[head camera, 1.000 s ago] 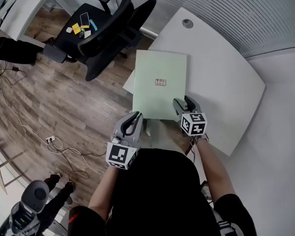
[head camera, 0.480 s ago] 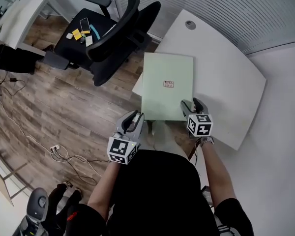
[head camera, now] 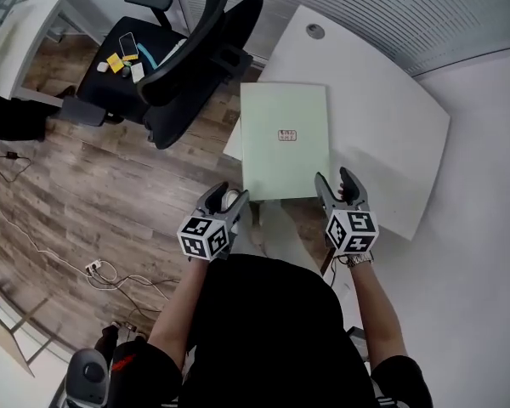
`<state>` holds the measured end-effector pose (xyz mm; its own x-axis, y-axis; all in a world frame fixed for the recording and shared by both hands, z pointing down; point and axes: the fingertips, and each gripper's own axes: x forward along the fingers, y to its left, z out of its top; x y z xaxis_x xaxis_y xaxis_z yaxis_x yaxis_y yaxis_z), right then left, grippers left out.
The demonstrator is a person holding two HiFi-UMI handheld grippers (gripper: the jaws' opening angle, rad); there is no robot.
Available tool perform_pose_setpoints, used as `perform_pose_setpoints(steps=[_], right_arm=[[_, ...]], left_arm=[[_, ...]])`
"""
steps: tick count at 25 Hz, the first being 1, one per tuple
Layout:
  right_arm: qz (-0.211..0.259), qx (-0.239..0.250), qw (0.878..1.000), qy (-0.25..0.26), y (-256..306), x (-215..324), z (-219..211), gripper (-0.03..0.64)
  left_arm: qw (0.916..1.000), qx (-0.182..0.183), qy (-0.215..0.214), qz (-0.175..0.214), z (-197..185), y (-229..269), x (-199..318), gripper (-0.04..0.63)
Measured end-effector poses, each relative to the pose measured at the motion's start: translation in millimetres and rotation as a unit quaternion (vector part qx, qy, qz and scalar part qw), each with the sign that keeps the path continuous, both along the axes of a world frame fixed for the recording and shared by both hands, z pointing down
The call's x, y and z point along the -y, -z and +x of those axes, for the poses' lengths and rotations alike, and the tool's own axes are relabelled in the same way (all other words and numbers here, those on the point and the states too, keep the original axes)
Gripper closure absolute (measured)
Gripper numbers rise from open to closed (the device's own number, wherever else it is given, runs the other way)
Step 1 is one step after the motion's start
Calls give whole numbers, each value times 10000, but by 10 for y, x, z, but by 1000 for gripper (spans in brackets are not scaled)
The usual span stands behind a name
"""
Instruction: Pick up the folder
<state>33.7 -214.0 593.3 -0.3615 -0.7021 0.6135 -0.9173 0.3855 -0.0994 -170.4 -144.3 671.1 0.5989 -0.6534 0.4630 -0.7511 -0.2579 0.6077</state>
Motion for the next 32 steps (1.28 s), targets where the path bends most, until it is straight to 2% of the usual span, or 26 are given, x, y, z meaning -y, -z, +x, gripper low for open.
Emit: perform_pose_setpoints(steps=[3, 6, 10, 12, 16, 20, 23, 27, 32], right_arm=[[144, 264, 9995, 57, 315, -193, -219, 370], [238, 489, 9980, 314, 589, -429, -471, 370], [340, 666, 9947, 710, 927, -698, -798, 370], [321, 891, 9935, 633, 1089, -786, -886, 370], [350, 1304, 9903, 323, 1327, -900, -913, 370], [393, 1359, 9895, 302, 1416, -981, -991, 371], [305, 1391, 9894, 296, 1383, -1042, -1040, 371], [229, 1460, 9889, 151, 1371, -1099, -1024, 371], [130, 1523, 9882, -29, 1332, -1139, -993, 371]], left_arm=[[9989, -331, -55, -324, 71, -175, 10, 333], [9949, -746, 115, -663, 109, -330, 46, 313], [9810, -1563, 291, -1108, 189, -472, 72, 295], [9735, -1884, 298, -1258, 234, -520, 67, 280], [9669, -2153, 112, -1367, 345, -575, 60, 267], [9505, -2757, 74, -1428, 453, -566, 122, 264], [9428, -2978, -13, -1500, 520, -606, 140, 265], [9274, -3388, -60, -1583, 573, -586, 179, 265], [9217, -3460, -229, -1740, 616, -631, 152, 267]])
